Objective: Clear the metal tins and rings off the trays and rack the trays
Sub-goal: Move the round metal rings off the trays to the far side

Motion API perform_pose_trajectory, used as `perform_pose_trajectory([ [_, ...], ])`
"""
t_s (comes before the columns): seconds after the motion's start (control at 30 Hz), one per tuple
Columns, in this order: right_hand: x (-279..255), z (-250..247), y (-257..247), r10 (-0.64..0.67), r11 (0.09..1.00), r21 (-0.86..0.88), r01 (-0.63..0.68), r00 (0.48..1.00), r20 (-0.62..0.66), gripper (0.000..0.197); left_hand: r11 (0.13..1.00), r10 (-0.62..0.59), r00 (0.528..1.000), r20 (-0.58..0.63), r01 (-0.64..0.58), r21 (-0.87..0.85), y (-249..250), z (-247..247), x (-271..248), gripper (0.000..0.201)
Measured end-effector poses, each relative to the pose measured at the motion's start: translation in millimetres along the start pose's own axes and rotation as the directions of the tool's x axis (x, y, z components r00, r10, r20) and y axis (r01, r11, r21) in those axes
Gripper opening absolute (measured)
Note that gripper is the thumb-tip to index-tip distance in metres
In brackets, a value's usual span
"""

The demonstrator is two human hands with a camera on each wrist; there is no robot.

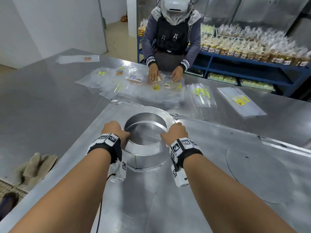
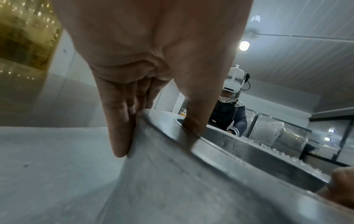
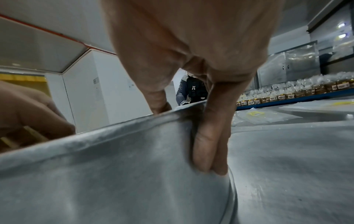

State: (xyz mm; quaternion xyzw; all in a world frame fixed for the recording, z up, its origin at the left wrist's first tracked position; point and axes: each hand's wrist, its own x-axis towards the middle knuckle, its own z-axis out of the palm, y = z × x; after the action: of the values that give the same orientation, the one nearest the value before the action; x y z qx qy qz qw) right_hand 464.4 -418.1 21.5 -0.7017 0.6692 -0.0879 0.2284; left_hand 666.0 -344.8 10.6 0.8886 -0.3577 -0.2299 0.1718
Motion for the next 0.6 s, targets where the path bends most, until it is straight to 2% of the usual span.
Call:
perform_pose_trajectory([
  [0.1, -2.5, -6.4, 3.7, 0.025, 0.997, 0.067, -0.024, 1.000, -0.010, 0.064, 0.995, -0.030, 0.999, -0.017, 0.028, -0.096, 2.1, -4.5, -13.0, 0.039],
  [0.2, -9.5, -19.3, 11.4, 0.020, 0.991, 0.135, -0.014, 0.999, -0.043, 0.063, 0.976, -0.066, 0.995, -0.068, 0.051, -0.212, 6.7, -7.2, -32.5, 0.072],
  [0.4, -43.6, -60.3, 51.4, -0.036, 0.953, 0.290, 0.087, 0.984, -0.175, 0.059, 0.936, -0.078, 0.994, -0.075, 0.047, -0.348, 29.7, -17.6, -89.4, 0.074],
  [0.47, -55.4, -73.1, 70.6, -0.062, 0.932, 0.334, 0.138, 0.971, -0.229, 0.055, 0.906, -0.077, 0.995, -0.062, 0.043, -0.422, 36.4, -22.2, -106.4, 0.089],
  [0.53, -71.2, -88.4, 93.5, -0.093, 0.913, 0.361, 0.192, 0.957, -0.274, 0.055, 0.828, -0.106, 0.994, -0.017, 0.078, -0.555, 40.7, -22.7, -127.9, 0.114],
  [0.57, -79.1, -96.2, 104.8, -0.107, 0.900, 0.377, 0.217, 0.950, -0.293, 0.055, 0.739, -0.126, 0.991, 0.035, 0.117, -0.663, 44.2, -22.1, -142.2, 0.121],
  [0.6, -87.4, -103.8, 116.6, -0.119, 0.885, 0.397, 0.243, 0.943, -0.312, 0.055, 0.627, -0.138, 0.986, 0.097, 0.163, -0.762, 47.2, -18.6, -154.8, 0.119],
])
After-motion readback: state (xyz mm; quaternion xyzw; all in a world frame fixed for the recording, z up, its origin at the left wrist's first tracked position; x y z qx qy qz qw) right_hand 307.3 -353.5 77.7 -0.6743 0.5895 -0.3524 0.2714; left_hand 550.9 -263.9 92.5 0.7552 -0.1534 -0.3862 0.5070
